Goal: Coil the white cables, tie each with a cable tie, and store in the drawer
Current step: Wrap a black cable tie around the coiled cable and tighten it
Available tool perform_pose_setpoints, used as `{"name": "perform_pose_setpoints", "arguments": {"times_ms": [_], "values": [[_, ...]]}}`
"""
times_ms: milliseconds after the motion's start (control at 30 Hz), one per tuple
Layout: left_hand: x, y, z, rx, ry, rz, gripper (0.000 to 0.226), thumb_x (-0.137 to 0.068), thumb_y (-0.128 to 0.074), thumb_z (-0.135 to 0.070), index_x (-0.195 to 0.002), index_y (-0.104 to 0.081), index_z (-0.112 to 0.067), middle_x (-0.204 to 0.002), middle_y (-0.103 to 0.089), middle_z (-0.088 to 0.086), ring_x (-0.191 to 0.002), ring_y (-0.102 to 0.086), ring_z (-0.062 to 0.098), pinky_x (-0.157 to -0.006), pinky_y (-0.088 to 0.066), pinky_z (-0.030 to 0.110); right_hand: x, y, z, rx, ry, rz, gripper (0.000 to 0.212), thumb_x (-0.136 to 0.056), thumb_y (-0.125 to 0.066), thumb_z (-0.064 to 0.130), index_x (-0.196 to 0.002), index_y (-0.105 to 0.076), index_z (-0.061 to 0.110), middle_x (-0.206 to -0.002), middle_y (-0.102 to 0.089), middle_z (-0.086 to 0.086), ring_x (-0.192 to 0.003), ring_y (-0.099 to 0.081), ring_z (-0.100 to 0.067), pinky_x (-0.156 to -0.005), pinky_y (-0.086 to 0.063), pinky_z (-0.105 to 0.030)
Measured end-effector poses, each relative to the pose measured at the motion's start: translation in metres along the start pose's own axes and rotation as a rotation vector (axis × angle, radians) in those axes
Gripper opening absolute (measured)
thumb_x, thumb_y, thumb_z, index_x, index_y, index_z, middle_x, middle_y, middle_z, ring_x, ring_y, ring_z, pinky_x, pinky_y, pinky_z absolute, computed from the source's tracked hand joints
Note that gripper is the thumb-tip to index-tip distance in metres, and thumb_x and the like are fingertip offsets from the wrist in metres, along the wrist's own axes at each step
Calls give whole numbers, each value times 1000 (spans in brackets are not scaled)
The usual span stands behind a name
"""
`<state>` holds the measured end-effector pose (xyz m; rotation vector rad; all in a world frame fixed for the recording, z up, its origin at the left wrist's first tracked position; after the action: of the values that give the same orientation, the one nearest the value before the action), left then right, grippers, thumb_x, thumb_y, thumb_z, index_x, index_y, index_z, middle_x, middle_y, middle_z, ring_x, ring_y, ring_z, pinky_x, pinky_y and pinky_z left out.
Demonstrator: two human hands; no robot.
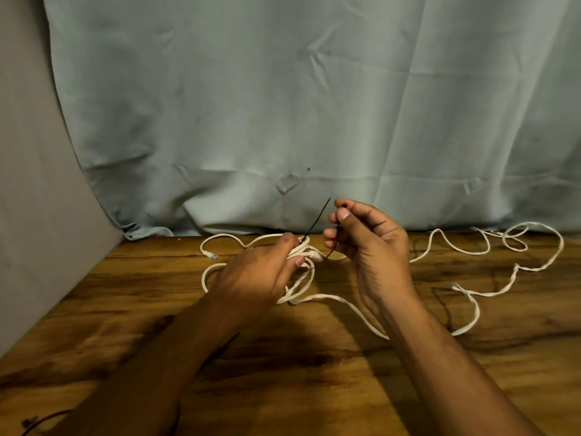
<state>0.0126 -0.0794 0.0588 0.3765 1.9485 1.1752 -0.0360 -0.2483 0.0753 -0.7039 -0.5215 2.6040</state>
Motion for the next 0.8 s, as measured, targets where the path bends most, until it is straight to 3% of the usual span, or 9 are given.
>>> {"name": "perform_pose_setpoints", "arguments": {"times_ms": [200, 400, 800], "values": [[1, 5, -8, -210, 5, -22, 36, -108, -33, -46, -134, -44, -24, -112, -69, 3, -98, -63, 31, -71, -34, 39, 1, 0, 1, 102, 65, 2, 20, -93, -69, -2, -111, -73, 5, -81, -71, -9, -54, -60, -13, -54, -54, -25], [1, 7, -14, -304, 43, -6, 32, -109, -28, -44, -134, -39, -27, -116, -68, -1, -102, -61, 25, -72, -24, 34, 3, -1, 2, 203, 178, -11, 14, -91, -73, -4, -105, -72, -5, -79, -73, -12, -55, -63, -16, -58, -56, -29], [-1, 3, -13, -381, 24, 43, 34, -110, -26, -46, -136, -35, -26, -109, -67, -2, -98, -61, 24, -75, -29, 35, 4, 4, 2, 275, 219, -97, 15, -93, -74, 3, -107, -78, 3, -89, -79, -12, -64, -71, -21, -60, -61, -29]]}}
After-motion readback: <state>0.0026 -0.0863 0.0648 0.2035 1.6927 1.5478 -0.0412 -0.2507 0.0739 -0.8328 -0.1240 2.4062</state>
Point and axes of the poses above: each hand's wrist, its own x-axis away from the middle knuckle, its own y-axis out of the back of the hand, z = x × y, the point moved 4 cm from there along -x, towards the middle knuckle
